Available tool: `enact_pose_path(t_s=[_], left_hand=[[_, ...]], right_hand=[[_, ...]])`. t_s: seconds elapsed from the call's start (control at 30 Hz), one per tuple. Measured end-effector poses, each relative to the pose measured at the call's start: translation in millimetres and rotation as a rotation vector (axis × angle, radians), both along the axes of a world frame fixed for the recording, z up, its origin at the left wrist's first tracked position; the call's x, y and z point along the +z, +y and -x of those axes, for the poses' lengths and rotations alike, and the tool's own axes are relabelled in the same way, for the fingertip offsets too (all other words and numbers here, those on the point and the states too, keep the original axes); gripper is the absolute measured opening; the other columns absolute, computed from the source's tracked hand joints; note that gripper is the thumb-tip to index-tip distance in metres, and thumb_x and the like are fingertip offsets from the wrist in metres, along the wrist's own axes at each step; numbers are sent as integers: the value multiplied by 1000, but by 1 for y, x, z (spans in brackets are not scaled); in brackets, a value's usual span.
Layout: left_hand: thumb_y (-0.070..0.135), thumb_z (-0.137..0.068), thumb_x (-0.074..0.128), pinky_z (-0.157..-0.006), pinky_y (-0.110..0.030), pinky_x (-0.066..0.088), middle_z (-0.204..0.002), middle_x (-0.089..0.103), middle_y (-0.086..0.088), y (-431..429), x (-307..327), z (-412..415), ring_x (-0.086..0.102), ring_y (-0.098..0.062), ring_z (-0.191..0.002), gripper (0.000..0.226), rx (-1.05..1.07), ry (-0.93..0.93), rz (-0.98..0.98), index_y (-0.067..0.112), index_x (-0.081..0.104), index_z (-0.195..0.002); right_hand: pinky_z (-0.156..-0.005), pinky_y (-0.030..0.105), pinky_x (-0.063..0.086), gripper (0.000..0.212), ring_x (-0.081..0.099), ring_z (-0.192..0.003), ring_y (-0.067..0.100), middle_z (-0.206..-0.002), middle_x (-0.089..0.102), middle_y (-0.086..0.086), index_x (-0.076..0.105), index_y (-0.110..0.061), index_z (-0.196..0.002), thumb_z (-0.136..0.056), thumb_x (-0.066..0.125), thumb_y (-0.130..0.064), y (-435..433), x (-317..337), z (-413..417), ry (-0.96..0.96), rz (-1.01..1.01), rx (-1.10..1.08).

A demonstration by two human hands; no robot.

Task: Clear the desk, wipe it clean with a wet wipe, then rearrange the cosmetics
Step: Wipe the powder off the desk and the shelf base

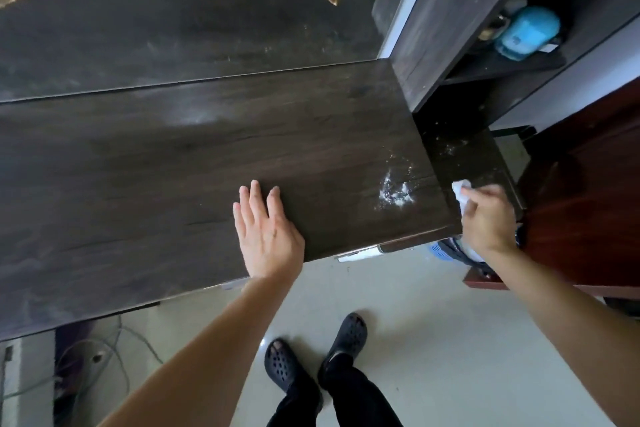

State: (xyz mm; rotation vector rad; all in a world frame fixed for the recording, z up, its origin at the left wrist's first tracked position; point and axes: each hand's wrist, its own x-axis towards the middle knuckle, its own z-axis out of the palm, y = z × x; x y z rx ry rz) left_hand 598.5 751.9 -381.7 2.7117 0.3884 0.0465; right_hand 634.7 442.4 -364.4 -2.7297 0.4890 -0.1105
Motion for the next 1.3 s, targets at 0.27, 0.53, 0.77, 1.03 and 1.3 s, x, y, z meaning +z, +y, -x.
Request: enact_pose_path(t_s=[0.27, 0.53, 0.77, 1.03, 1.3], left_hand=[[16, -88, 25, -118, -49, 7, -152, 28, -20, -26, -11, -15, 15, -36, -143, 51, 78, 25, -83, 6, 43, -134], [13, -83, 32, -118, -51, 10, -151, 27, -22, -29, -12, -18, 16, -38, -143, 51, 79, 61, -145, 5, 42, -133], [10, -82, 39, -116, -52, 15, -148, 33, -23, -28, -13, -20, 22, -39, -140, 48, 109, 4, -176, 3, 48, -129], [10, -82, 39, -115, -50, 18, -147, 35, -22, -35, -8, -22, 26, -40, -139, 47, 156, -67, -151, 3, 51, -126], [9, -85, 38, -115, -50, 19, -145, 38, -22, -36, -11, -19, 27, -40, -138, 44, 168, -111, -141, 3, 51, -127]], right_hand=[[-66, 37, 46, 34, 57, -76, 40, -91, 52, 20, 67, -3, -107, -83, 50, 12, 21, -21, -34, -144, 31, 185], [-63, 33, 44, 33, 54, -78, 34, -89, 55, 16, 71, -5, -102, -80, 54, 13, 19, -15, -88, -198, 24, 413], [-74, 29, 49, 35, 56, -90, 20, -95, 57, 3, 70, -14, -105, -82, 61, 10, 28, -9, -28, -37, -200, 755], [-78, 25, 43, 24, 57, -93, 23, -100, 58, 8, 70, -12, -102, -84, 60, 0, 3, -11, -92, -21, -183, 727], [-82, 22, 44, 19, 52, -93, 9, -98, 54, -11, 64, -25, -97, -87, 61, -9, 28, -7, 7, 52, -333, 1052]])
